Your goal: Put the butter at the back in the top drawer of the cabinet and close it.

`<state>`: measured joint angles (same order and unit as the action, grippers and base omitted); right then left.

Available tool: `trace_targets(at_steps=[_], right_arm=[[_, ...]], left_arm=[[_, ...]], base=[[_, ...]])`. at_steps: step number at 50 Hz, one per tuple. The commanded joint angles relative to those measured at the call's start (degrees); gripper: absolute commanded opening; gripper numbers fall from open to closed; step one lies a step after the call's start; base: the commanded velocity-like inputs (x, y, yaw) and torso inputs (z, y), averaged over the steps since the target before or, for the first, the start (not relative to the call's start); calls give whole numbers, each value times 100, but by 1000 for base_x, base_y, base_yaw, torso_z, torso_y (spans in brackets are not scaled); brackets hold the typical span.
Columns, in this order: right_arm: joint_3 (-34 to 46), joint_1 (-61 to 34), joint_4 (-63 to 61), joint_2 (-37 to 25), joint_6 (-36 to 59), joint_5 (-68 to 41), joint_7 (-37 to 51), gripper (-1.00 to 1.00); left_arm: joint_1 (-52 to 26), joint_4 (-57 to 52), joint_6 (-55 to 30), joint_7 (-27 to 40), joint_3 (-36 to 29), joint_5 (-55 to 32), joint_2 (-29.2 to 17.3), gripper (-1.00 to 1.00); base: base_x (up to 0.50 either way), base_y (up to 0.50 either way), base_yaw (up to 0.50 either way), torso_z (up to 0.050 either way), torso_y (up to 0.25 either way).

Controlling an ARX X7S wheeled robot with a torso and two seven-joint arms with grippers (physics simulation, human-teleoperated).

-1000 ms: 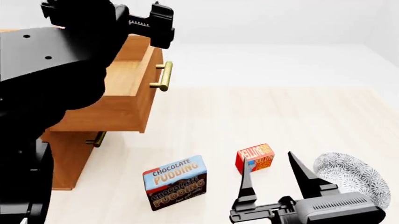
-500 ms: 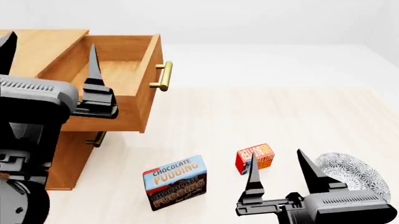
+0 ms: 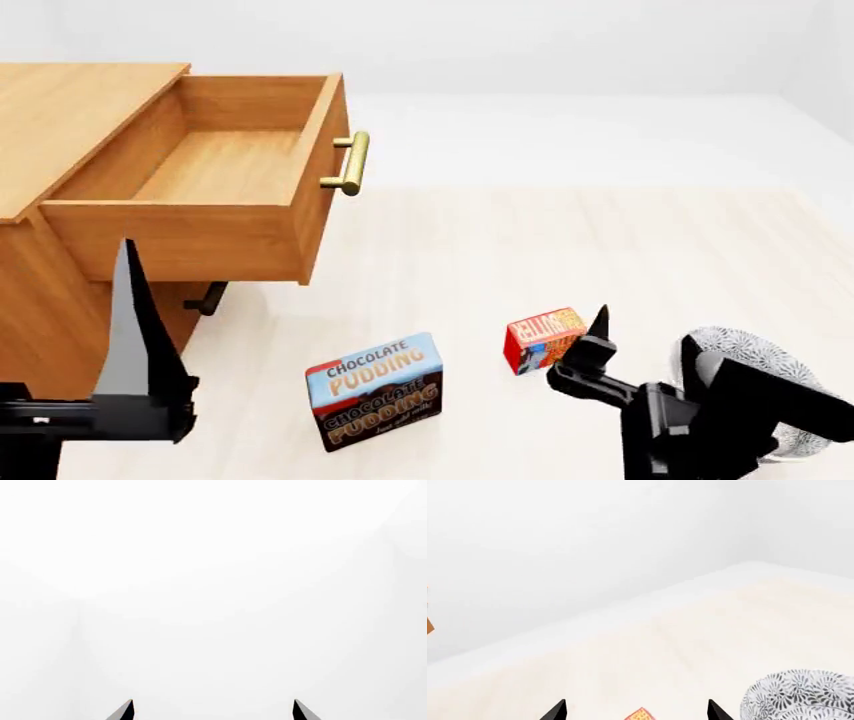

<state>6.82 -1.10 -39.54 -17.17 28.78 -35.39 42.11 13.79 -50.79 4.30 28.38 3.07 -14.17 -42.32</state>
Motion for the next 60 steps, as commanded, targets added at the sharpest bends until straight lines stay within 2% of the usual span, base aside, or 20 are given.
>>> trace_targets(at_steps=[1,8,14,19,23,26,29,35,39,41,47,60], right_arm=[[-633,-1206,509,509,1166,-1308,1076,100],[-1089,-2401,1387,950,1877,-2658,1769,100],[-1373,-3137,2242,1235,2140,-3367,2390,100],[-1418,-3524,3009,1370,2179,-3687,2347,100],[-1368,-3746,3544,1490,1846,-3449,2202,100],[-774,-3975,3746,1278,1762,-2674,2058,100],[-501,-4081,3987,1231,1593,-2276,1947,100],[-716,-4448,4714,1352,2051,-2825,2298,100],[-839,-4560,4892,1475,1902,-2853,2618,100],[-932,-4649,5101,1536,1972,-2894,3139,100],[-801,-4897,5427,1533,2159,-2803,3936,100],[-880,-5064,5633,1622,2005,-3146,4698,100]], left_arm=[[952,284,1321,-198,233,340,63,100],[927,362,1417,-291,55,364,87,100],[904,374,1470,-350,-83,383,112,100],[887,345,1464,-380,-168,401,124,100],[868,312,1458,-389,-227,393,140,100],[853,273,1461,-400,-305,419,170,100],[827,281,1462,-417,-372,443,192,100],[797,377,1545,-446,-423,356,210,100],[763,439,1571,-460,-448,288,216,100],[753,469,1592,-467,-459,266,222,100],[739,562,1649,-470,-456,186,236,100],[689,661,1632,-492,-522,88,249,100]], base=[[0,0,0,0,0],[0,0,0,0,0],[0,0,0,0,0],[0,0,0,0,0],[0,0,0,0,0],[0,0,0,0,0],[0,0,0,0,0],[0,0,0,0,0],[0,0,0,0,0],[0,0,0,0,0],[0,0,0,0,0],[0,0,0,0,0]])
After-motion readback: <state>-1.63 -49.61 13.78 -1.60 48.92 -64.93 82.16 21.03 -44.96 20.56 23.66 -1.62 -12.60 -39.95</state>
